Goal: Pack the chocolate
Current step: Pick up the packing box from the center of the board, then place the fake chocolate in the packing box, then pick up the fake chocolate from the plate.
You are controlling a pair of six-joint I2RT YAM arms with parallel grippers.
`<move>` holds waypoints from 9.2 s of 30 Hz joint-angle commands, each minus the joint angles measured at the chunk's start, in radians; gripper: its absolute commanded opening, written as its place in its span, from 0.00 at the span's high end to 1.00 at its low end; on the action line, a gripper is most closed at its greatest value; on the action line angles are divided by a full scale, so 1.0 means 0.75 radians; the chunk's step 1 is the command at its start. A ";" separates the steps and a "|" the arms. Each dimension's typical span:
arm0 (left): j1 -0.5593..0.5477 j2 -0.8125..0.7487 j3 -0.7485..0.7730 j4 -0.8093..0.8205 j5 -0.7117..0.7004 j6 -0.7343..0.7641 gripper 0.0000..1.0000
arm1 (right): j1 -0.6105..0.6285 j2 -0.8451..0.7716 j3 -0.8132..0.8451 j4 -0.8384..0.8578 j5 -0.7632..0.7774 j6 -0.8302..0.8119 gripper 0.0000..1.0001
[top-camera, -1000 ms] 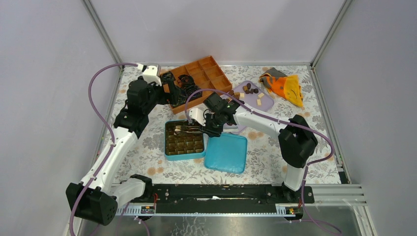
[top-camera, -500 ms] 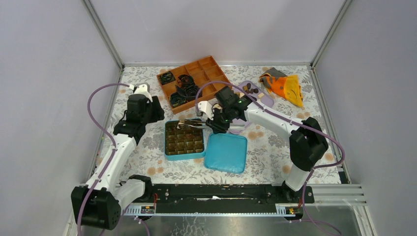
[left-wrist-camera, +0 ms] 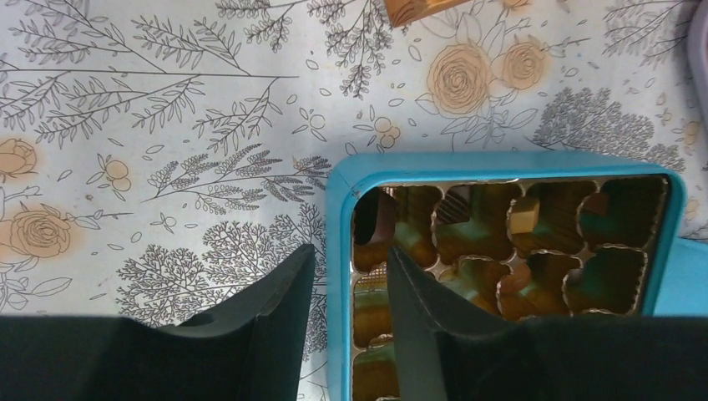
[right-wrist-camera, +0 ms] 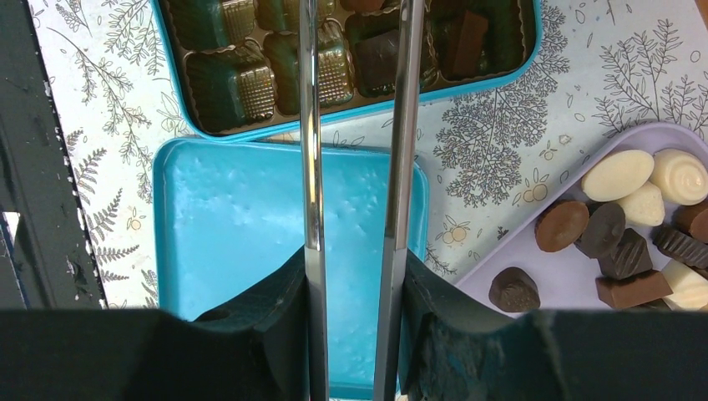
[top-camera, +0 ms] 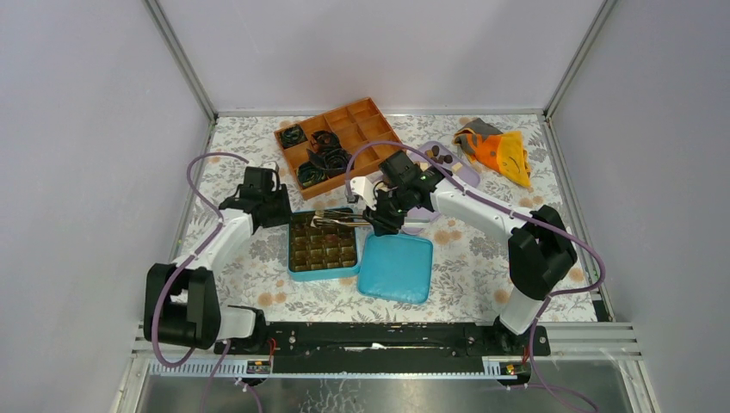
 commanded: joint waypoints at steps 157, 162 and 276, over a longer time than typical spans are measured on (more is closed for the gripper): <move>-0.149 -0.246 -0.047 0.155 -0.148 0.026 1.00 | -0.756 -0.153 -0.339 0.032 0.265 0.062 0.55; -0.149 -0.244 -0.046 0.155 -0.140 0.024 1.00 | -0.754 -0.122 -0.333 0.058 0.249 0.072 0.55; -0.151 -0.272 -0.062 0.251 -0.012 -0.045 1.00 | -0.342 -0.535 -0.167 -0.199 -0.079 -0.271 1.00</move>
